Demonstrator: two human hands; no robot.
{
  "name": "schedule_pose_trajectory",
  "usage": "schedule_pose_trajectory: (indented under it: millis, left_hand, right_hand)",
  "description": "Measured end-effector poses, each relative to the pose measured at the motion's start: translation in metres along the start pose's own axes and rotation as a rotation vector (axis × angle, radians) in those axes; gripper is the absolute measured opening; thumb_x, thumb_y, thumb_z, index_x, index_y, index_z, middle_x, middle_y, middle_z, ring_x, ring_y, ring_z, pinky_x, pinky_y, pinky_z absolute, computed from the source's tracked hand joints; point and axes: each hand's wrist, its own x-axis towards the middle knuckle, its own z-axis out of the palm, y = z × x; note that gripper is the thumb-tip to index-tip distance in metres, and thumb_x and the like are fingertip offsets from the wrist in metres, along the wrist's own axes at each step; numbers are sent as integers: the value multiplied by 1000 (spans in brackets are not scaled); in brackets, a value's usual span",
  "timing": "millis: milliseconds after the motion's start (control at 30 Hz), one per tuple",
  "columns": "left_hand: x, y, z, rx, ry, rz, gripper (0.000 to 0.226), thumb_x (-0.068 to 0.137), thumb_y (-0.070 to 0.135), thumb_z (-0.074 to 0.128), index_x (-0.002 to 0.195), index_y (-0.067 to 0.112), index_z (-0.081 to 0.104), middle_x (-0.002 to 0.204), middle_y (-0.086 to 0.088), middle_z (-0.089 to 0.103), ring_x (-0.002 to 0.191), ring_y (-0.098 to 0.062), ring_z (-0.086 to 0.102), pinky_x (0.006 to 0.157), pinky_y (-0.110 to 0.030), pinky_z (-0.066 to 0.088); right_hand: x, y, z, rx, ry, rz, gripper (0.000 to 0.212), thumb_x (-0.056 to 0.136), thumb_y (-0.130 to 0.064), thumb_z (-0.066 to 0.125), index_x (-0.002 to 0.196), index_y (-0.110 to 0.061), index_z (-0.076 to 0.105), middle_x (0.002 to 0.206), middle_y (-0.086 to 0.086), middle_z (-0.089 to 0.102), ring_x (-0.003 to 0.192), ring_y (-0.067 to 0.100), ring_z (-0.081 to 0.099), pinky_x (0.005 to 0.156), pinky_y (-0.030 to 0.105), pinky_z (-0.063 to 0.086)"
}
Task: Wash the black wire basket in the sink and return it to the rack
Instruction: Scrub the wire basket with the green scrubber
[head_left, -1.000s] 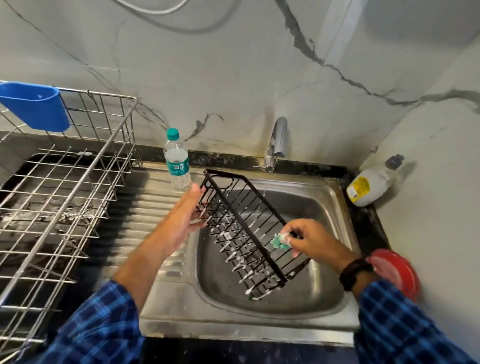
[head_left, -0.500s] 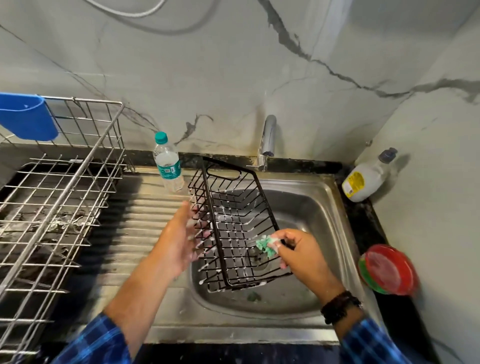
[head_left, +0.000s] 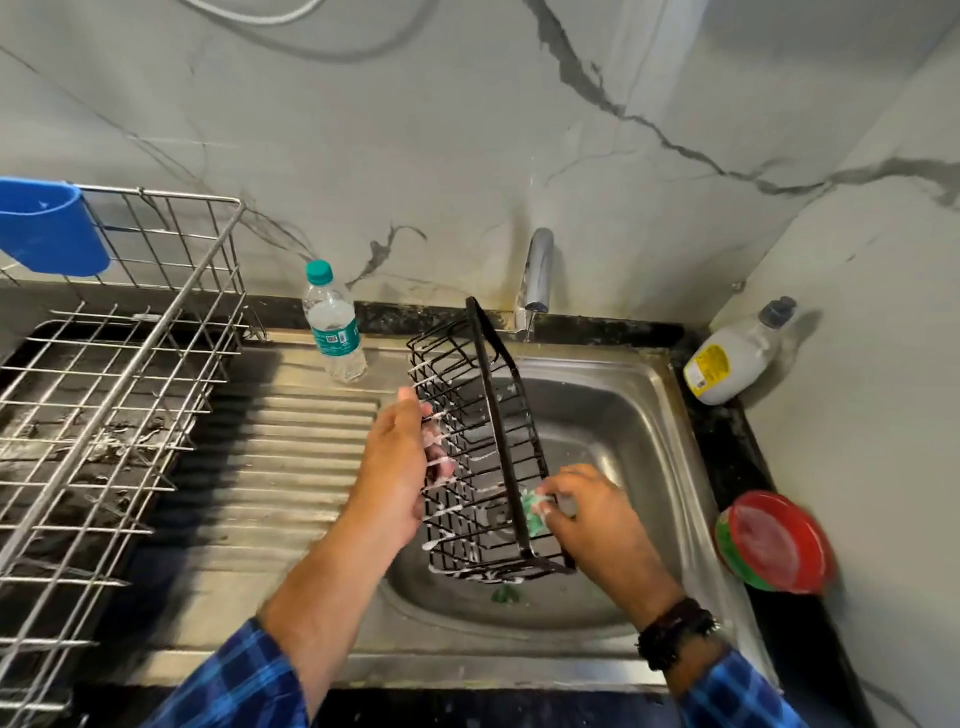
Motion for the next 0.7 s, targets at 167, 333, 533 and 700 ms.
schedule_pose_trajectory:
  millis: [167, 333, 533, 700]
  left_hand:
    - [-4, -3, 3, 79, -64, 82, 27, 107, 35, 40, 96, 24, 62, 74, 0, 54, 57, -9, 46, 53, -24, 45]
    - [-8, -1, 7, 100, -126, 37, 29, 106, 38, 41, 99, 21, 63, 75, 0, 59, 61, -12, 51, 51, -24, 47]
    - [3, 4, 12, -30, -176, -33, 31, 107, 35, 42, 94, 15, 61, 68, 1, 52, 55, -9, 39, 40, -18, 34]
    - [2, 2, 15, -14, -155, -19, 29, 107, 34, 40, 94, 17, 60, 70, 1, 52, 56, -10, 41, 45, -20, 35]
  right_hand:
    - [46, -25, -21, -246, 172, -182, 14, 97, -24, 59, 108, -20, 67, 111, -8, 54, 100, 8, 53, 88, 19, 40]
    - [89, -39, -16, -473, 72, -282, 20, 98, -9, 58, 114, -15, 67, 111, 3, 67, 104, 19, 64, 90, 29, 53]
    - [54, -38, -14, -434, -75, -300, 23, 102, -10, 53, 118, -16, 68, 114, 2, 65, 103, 13, 61, 94, 20, 46]
    - [6, -39, -8, -391, -375, -407, 24, 106, -15, 48, 118, -10, 67, 116, 4, 66, 101, 12, 62, 89, 22, 50]
